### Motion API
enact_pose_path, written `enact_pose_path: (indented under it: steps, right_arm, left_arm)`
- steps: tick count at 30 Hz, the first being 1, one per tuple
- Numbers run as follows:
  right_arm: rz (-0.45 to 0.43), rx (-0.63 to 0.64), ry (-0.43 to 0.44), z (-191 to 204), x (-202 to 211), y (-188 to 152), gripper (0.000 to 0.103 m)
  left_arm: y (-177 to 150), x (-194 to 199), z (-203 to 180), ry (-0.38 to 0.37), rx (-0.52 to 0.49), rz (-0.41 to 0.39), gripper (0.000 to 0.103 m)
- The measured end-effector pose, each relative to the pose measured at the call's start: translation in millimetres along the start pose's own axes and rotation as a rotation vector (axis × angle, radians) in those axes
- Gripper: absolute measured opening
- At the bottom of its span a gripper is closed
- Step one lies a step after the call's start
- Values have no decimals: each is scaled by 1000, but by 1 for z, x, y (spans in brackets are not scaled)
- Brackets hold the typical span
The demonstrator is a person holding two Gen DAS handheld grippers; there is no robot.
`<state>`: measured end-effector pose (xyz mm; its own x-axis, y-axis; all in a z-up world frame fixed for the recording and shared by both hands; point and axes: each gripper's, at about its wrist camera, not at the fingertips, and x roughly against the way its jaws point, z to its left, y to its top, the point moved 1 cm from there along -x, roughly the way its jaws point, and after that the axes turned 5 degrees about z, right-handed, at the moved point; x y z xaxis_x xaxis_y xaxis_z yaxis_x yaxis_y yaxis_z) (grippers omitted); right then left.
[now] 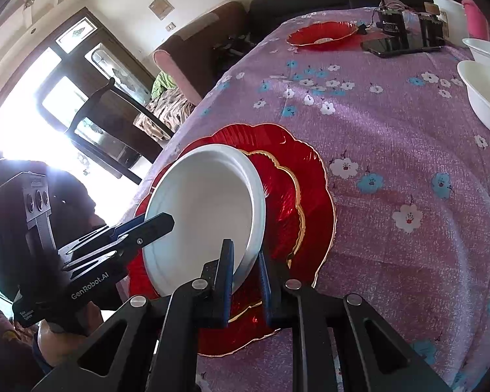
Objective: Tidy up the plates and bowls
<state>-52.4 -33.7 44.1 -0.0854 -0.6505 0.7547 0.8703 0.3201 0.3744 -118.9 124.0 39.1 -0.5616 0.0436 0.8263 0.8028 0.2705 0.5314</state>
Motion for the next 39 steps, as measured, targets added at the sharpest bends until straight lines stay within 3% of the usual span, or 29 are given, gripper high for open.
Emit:
enact_pose_path:
  steps: [7, 14, 23, 25, 27, 29, 39]
  right_arm:
    - [-11, -1, 24, -1, 8, -4, 17]
    - [-52, 18, 25, 3, 23, -5, 17]
    - [-11, 20, 17, 4, 9, -8, 18]
    - [-22, 16, -1, 2, 11, -8, 28]
    - [-51, 18, -10, 0, 17, -7, 53]
    - [-74, 21, -15, 0, 23, -7, 61]
    - [-147, -20, 13, -15, 54, -2, 61]
  left_arm:
    - [0, 8, -2, 2, 1, -18, 41]
    - [2, 18, -3, 4, 5, -38, 41]
    - [2, 25, -9, 4, -3, -49, 42]
    - [2, 27, -9, 5, -4, -53, 42]
    - [2, 29, -9, 3, -3, -56, 42]
    - [2, 30, -9, 3, -3, -59, 43]
    - [4, 35, -21, -9, -28, -65, 43]
